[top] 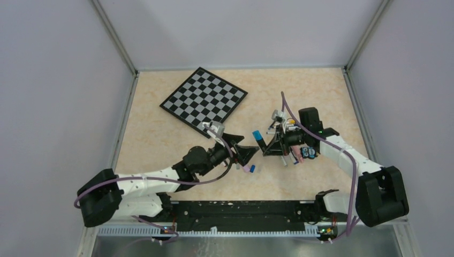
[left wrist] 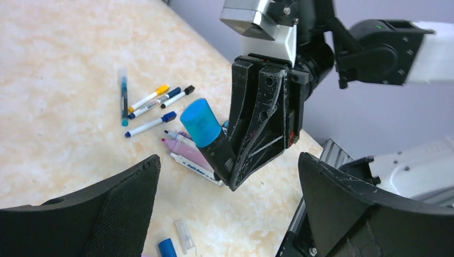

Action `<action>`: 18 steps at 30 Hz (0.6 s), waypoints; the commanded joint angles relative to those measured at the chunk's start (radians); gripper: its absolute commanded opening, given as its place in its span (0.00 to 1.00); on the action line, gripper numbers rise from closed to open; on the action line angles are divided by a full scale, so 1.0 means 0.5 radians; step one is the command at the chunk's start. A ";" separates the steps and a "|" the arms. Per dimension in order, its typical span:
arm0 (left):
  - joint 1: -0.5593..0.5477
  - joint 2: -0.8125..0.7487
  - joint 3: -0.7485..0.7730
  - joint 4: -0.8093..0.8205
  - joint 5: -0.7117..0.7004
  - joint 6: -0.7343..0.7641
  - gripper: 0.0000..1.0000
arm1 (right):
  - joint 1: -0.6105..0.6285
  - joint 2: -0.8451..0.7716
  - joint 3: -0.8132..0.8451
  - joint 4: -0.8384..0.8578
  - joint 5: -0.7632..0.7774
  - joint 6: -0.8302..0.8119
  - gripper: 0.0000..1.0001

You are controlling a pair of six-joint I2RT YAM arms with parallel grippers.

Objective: Open the pen caps
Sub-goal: Open the pen cap from the pen.

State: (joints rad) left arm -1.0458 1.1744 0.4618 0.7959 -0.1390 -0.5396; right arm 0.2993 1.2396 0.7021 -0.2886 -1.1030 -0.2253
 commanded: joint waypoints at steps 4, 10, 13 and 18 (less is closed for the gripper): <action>0.020 -0.307 -0.282 0.326 0.488 0.245 0.99 | 0.017 0.040 0.161 -0.659 -0.388 -0.893 0.00; 0.025 -0.130 -0.252 0.560 0.639 0.153 0.99 | 0.023 0.060 0.152 -0.819 -0.502 -1.095 0.00; 0.029 0.028 -0.202 0.712 0.696 0.106 0.99 | 0.031 0.065 0.149 -0.852 -0.507 -1.144 0.00; 0.027 0.260 -0.142 0.899 0.709 0.028 0.98 | 0.048 0.069 0.144 -0.891 -0.505 -1.211 0.00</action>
State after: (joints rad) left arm -1.0355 1.2503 0.3435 1.0809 0.1783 -0.4896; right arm 0.3050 1.2716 0.7422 -0.7097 -1.3052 -0.7441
